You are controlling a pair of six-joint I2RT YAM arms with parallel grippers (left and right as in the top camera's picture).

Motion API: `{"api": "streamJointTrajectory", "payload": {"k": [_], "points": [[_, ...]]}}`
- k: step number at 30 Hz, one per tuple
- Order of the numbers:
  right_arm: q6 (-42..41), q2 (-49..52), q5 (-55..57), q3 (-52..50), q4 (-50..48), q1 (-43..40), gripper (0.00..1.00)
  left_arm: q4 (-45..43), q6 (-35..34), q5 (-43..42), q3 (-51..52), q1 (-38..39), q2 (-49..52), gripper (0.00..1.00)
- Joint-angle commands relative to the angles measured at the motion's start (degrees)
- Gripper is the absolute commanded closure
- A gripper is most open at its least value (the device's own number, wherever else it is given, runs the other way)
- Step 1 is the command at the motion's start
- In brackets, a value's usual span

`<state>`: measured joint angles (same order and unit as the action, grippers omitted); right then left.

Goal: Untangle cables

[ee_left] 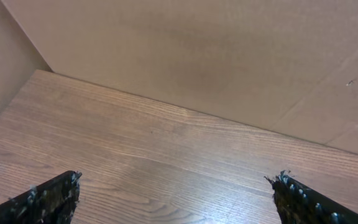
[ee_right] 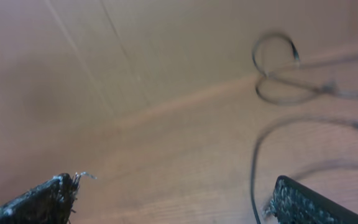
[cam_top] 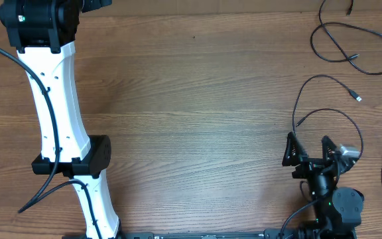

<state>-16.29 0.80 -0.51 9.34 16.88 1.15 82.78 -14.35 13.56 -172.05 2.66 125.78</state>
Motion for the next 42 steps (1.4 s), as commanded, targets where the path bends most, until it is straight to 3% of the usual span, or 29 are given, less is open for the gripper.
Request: {"api": "streamJointTrajectory", "payload": {"k": [1, 9, 12, 21, 29, 36, 42], "points": [[-0.04, -0.66, 0.44, -0.28, -4.24, -0.24, 0.00, 0.00, 1.29, 0.35, -0.07, 0.11, 0.22, 0.00], [3.82, -0.66, 0.90, -0.50, -6.54, -0.26, 0.00, 0.02, 1.29, 0.35, -0.07, 0.11, 0.22, 0.00], [9.07, -0.66, 0.90, -0.83, -10.71, -0.24, 0.00, 0.02, 1.29, 0.35, -0.07, 0.11, 0.22, 0.01], [9.09, -0.63, 0.50, -8.94, -24.30, -0.09, 0.00, 0.00, 1.29, 0.35, -0.07, 0.11, 0.22, 0.00], [8.94, -0.63, -0.63, -8.90, -21.53, 0.02, 0.00, 0.00, 1.29, 0.35, -0.07, 0.11, 0.22, 0.00], [9.29, -0.61, -0.52, -8.90, -11.87, 0.02, 0.00, 0.00, 1.29, 0.35, -0.07, 0.11, 0.22, 0.00], [18.23, -0.63, -0.46, -8.90, -11.91, -0.04, 0.00, 0.00, 1.31, 0.37, -0.07, 0.11, 0.22, 0.00]]}}
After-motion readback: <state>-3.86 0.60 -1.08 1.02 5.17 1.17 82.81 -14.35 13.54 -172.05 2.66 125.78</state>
